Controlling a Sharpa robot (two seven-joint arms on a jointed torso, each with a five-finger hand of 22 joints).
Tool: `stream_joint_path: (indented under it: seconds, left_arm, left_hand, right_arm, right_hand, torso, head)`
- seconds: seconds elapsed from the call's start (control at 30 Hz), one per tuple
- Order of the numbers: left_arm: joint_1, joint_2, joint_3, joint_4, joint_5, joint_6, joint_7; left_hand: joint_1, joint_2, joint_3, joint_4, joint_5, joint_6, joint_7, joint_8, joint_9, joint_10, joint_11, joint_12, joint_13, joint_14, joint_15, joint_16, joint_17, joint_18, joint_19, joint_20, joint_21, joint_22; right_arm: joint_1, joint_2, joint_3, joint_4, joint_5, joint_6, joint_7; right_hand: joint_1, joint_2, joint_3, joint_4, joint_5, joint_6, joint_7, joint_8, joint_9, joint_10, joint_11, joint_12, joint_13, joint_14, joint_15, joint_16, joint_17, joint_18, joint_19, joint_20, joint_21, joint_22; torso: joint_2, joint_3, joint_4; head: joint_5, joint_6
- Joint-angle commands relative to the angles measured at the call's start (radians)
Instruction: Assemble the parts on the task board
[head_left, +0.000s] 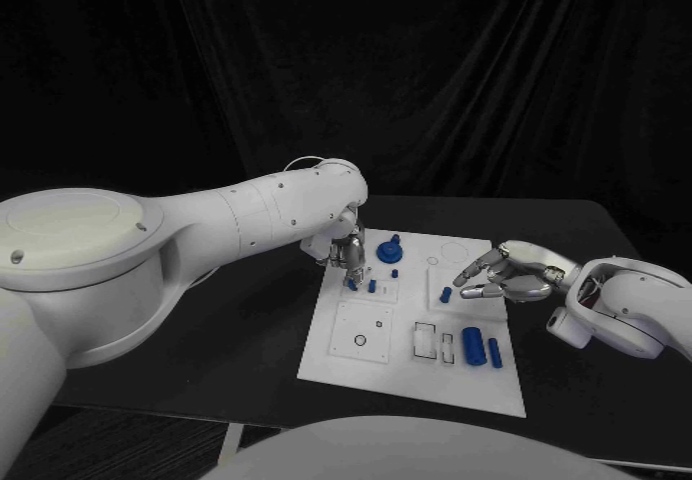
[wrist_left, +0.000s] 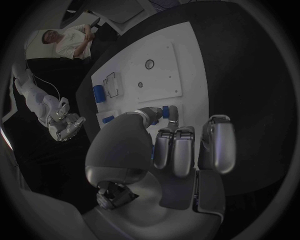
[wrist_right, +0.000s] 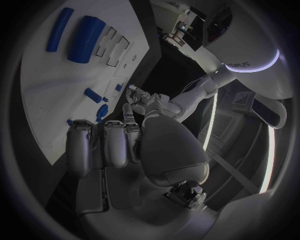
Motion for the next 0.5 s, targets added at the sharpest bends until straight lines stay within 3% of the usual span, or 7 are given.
stream_joint_path:
  seconds: [0.03,0.23,0.5]
  left_arm:
    - [-0.005,0.008,0.001,-0.008,0.01,-0.028,-0.021]
    - [-0.011,0.019,0.001,-0.027,0.01,-0.058,-0.008]
    - [-0.018,0.028,0.001,-0.034,0.002,-0.08,-0.005]
  left_hand:
    - [-0.007,-0.001,0.161,-0.17,0.004,0.018,-0.01,-0.003,-0.001,0.102,0.005,0.006,0.26,0.104,0.006,0.003,0.263,0.001,0.031,0.006,0.005,0.202]
    - [-0.01,0.002,0.147,-0.175,0.023,0.023,-0.01,-0.015,-0.006,0.101,0.005,0.004,0.259,0.104,0.005,0.003,0.263,0.0,0.033,0.005,0.008,0.203]
    - [-0.009,0.003,0.143,-0.177,0.022,0.025,-0.01,-0.018,-0.008,0.101,0.005,0.004,0.259,0.104,0.005,0.003,0.263,0.0,0.033,0.005,0.01,0.203]
  right_arm:
    - [-0.002,-0.001,0.0,0.002,0.001,0.008,-0.009]
    - [-0.002,-0.001,0.0,0.004,0.001,0.006,-0.007]
    - [-0.002,-0.003,0.0,0.005,0.001,0.004,-0.007]
  right_hand:
    - [0.029,0.034,-0.001,-0.004,0.0,-0.001,0.006,-0.005,-0.002,0.037,-0.004,-0.007,-0.184,0.048,-0.005,-0.002,0.0,0.017,0.051,0.007,-0.007,0.22]
    - [0.029,0.034,-0.001,-0.004,0.0,-0.001,0.006,-0.005,-0.002,0.037,-0.004,-0.007,-0.184,0.048,-0.005,-0.002,0.0,0.017,0.051,0.007,-0.007,0.22]
    - [0.029,0.034,-0.001,-0.005,0.0,-0.001,0.006,-0.005,-0.002,0.036,-0.004,-0.008,-0.187,0.047,-0.005,-0.004,-0.004,0.017,0.05,0.007,-0.009,0.219]
  torso:
    - [0.0,0.0003,0.0001]
    - [-0.001,0.0001,-0.0005]
    - [-0.001,0.0001,-0.0011]
  head:
    - [0.0,0.0]
    - [-0.001,0.0]
    - [-0.001,0.0]
